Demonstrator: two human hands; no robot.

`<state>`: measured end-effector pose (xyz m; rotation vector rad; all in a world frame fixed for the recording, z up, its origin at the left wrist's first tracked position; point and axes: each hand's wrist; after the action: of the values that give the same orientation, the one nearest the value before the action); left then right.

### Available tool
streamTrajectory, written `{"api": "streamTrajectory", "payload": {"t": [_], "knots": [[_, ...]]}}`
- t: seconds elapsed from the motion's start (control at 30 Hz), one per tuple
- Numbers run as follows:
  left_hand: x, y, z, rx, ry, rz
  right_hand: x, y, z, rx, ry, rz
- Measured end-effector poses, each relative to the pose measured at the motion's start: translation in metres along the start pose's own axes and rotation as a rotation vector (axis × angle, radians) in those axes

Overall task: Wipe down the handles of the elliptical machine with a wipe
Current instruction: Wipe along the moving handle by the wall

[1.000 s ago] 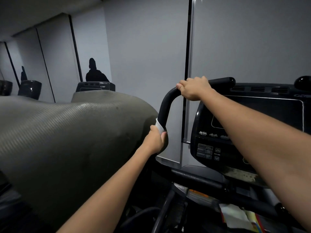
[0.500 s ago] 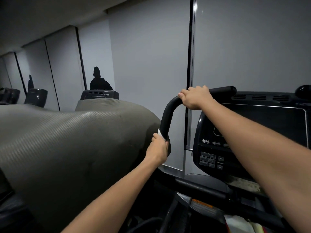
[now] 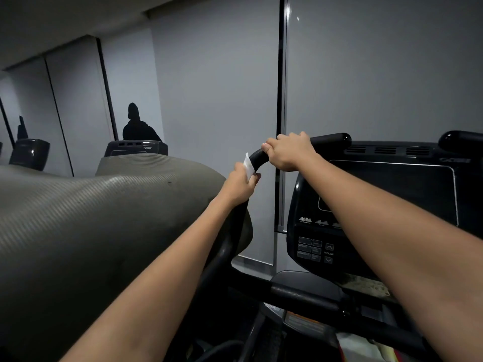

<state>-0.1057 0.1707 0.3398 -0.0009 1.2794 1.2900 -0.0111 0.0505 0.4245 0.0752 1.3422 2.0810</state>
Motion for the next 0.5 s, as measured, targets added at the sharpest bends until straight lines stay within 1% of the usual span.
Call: {"api": "streamTrajectory", "payload": {"t": [0.1, 0.2, 0.37, 0.5], "knots": [[0.019, -0.001, -0.003, 0.105, 0.058, -0.123, 0.001, -0.001, 0.0, 0.001, -0.006, 0.003], [0.042, -0.004, -0.015, 0.174, 0.093, -0.112, 0.002, -0.001, 0.001, 0.013, -0.008, 0.007], [0.065, -0.009, -0.062, 0.218, 0.217, -0.021, 0.003, 0.0, 0.0, 0.018, -0.017, 0.007], [0.085, -0.011, -0.096, 0.317, 0.333, 0.131, 0.004, 0.002, -0.001, 0.026, -0.028, 0.009]]}}
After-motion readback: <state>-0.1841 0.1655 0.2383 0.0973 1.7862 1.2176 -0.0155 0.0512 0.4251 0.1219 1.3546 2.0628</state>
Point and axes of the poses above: each hand's wrist, its own z-axis towards the middle knuckle, its own y-axis out of the back of the hand, x = y × z, and after that the axes turned 10 degrees about y, right-handed
